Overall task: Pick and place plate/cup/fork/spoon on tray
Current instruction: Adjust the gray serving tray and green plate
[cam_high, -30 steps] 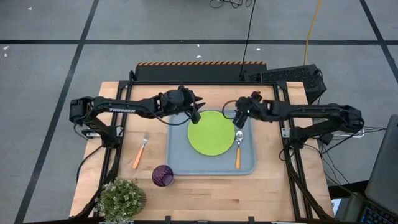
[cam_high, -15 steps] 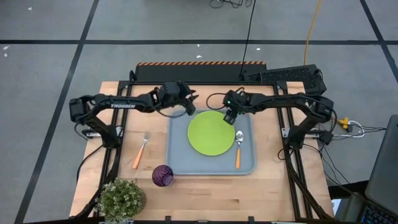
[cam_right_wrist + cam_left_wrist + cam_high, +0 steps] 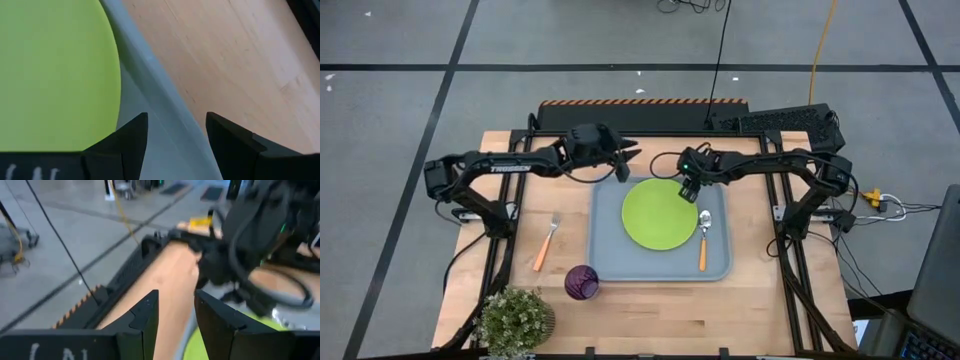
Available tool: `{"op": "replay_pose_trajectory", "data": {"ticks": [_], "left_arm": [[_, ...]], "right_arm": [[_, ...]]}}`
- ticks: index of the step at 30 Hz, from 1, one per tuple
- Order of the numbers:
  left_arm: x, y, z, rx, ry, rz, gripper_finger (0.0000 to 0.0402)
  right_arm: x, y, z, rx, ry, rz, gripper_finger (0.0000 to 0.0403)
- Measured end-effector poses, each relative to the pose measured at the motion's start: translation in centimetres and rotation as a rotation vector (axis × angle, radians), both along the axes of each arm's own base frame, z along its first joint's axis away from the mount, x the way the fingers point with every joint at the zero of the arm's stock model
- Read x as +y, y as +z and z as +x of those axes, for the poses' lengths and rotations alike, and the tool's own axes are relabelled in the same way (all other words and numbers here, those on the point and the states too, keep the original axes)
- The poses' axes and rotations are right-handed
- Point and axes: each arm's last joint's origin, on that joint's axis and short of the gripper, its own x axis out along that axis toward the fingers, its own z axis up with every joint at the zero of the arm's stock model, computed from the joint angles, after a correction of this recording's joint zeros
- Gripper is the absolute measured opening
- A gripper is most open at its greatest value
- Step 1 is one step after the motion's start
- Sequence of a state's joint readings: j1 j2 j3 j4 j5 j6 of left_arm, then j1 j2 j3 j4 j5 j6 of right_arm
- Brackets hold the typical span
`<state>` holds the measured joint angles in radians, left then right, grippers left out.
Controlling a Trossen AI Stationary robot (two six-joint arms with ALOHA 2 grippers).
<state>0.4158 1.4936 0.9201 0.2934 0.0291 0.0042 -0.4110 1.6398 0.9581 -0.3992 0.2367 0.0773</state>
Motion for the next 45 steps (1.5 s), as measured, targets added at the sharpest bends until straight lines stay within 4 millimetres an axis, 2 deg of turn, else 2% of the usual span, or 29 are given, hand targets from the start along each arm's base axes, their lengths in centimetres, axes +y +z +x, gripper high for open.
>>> {"op": "replay_pose_trajectory", "data": {"ticks": [11,22,27,34,45], "left_arm": [[-0.4,0.2,-0.4,0.026,-0.005,-0.010,0.0129],[-0.4,0.2,-0.4,0.028,-0.004,-0.011,0.0129],[-0.4,0.2,-0.4,0.030,-0.003,-0.015,0.0129],[-0.4,0.2,-0.4,0.029,-0.003,-0.018,0.0129],[-0.6,0.2,-0.3,0.031,-0.009,-0.018,0.0129]], "right_arm": [[1.1,-1.5,-0.7,0.005,-0.030,0.016,0.0194],[3.8,-1.5,0.2,-0.020,0.028,0.059,0.0194],[4.4,-1.2,0.2,-0.032,0.044,0.067,0.0194],[3.6,-0.2,-0.6,-0.023,0.025,0.016,0.0194],[2.5,-1.2,-1.5,-0.025,0.014,-0.010,0.0194]]}}
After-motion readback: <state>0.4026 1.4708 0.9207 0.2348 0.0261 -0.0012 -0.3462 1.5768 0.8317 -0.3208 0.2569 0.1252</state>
